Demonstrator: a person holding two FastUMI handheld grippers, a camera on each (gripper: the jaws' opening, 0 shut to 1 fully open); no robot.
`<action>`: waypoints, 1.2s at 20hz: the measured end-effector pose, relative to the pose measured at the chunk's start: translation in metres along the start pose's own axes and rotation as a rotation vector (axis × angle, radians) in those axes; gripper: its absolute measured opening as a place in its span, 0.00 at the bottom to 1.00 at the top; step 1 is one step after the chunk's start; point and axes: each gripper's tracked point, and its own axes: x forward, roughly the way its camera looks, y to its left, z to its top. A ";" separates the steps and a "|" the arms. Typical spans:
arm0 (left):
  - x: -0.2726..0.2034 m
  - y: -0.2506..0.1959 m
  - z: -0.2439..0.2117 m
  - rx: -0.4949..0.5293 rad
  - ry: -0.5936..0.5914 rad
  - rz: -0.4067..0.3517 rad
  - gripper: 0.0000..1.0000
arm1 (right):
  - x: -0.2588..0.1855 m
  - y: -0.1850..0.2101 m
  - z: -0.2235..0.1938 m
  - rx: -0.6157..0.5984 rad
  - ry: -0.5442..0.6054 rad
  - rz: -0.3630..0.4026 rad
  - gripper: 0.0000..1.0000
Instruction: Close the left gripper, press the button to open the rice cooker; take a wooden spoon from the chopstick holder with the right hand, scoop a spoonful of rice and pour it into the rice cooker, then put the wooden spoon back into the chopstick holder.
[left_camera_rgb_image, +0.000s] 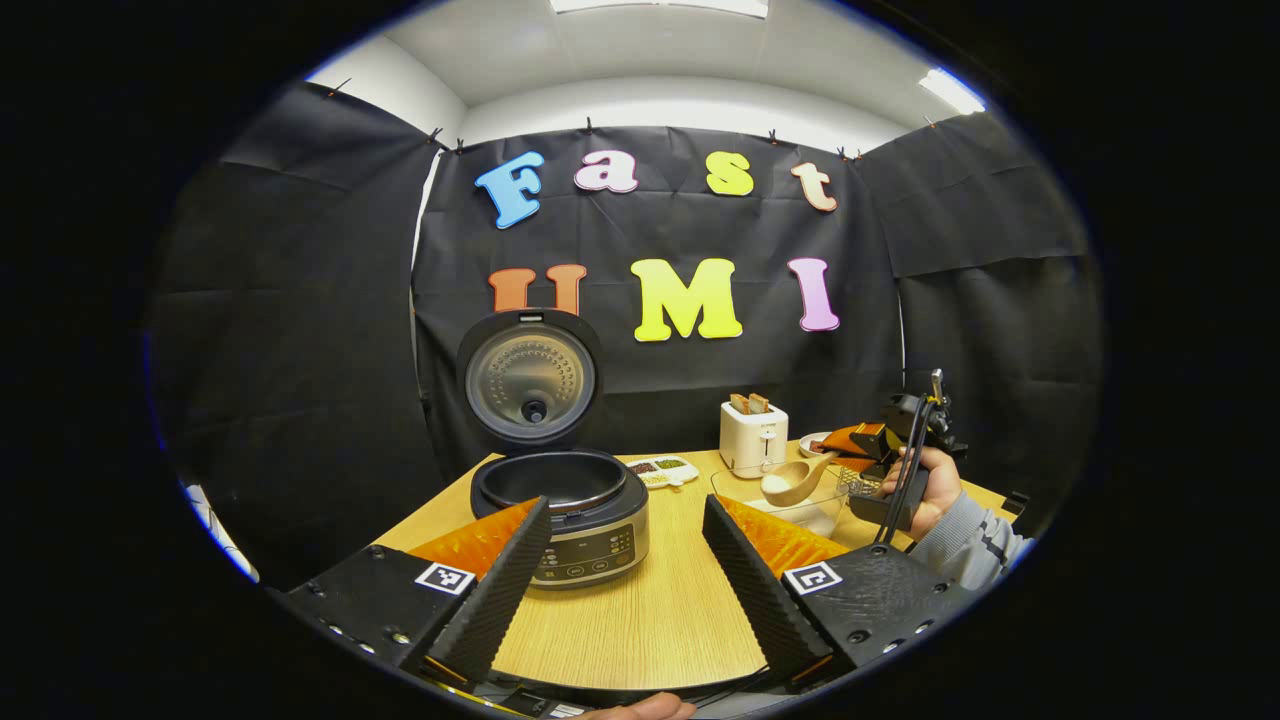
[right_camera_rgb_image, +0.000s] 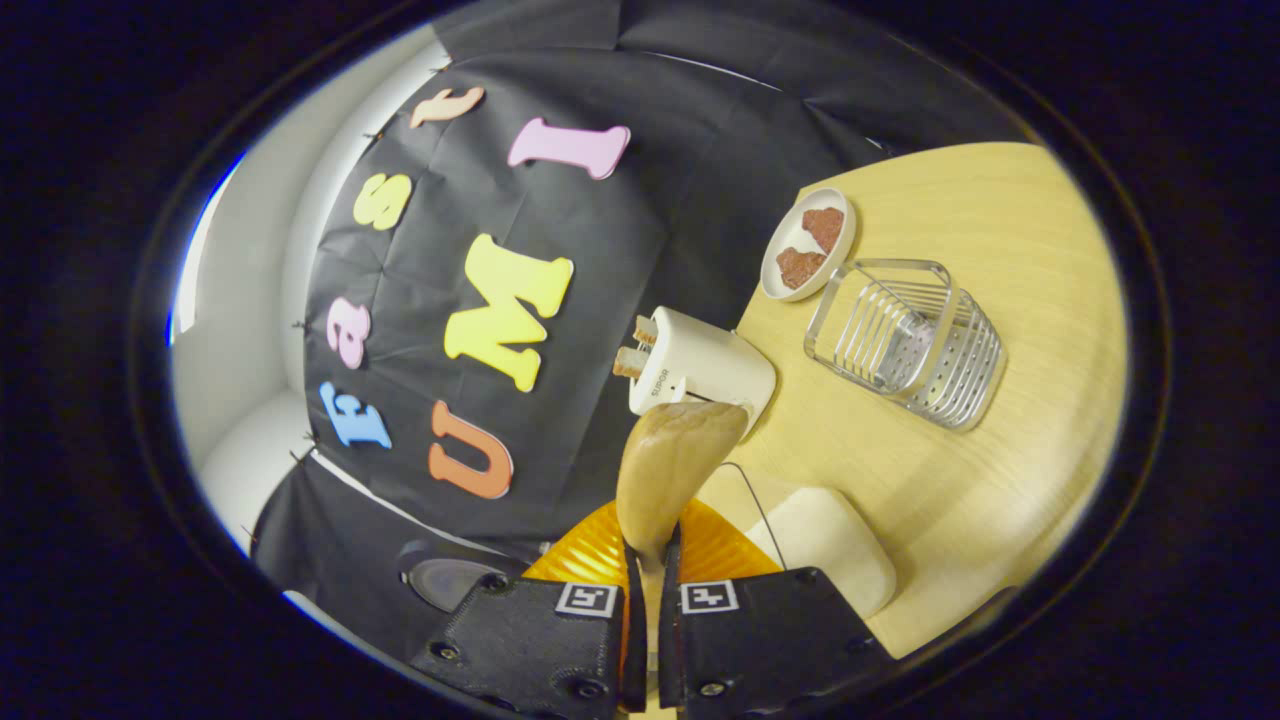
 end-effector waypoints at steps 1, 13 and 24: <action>0.000 0.001 -0.001 -0.003 0.004 0.002 0.96 | -0.003 0.003 0.005 0.047 -0.016 0.014 0.10; -0.006 0.008 0.007 -0.049 -0.007 0.008 0.96 | -0.024 0.063 0.004 0.369 -0.035 0.164 0.09; -0.027 0.048 0.008 -0.036 -0.021 0.062 0.95 | 0.017 0.124 -0.084 0.292 0.079 0.176 0.10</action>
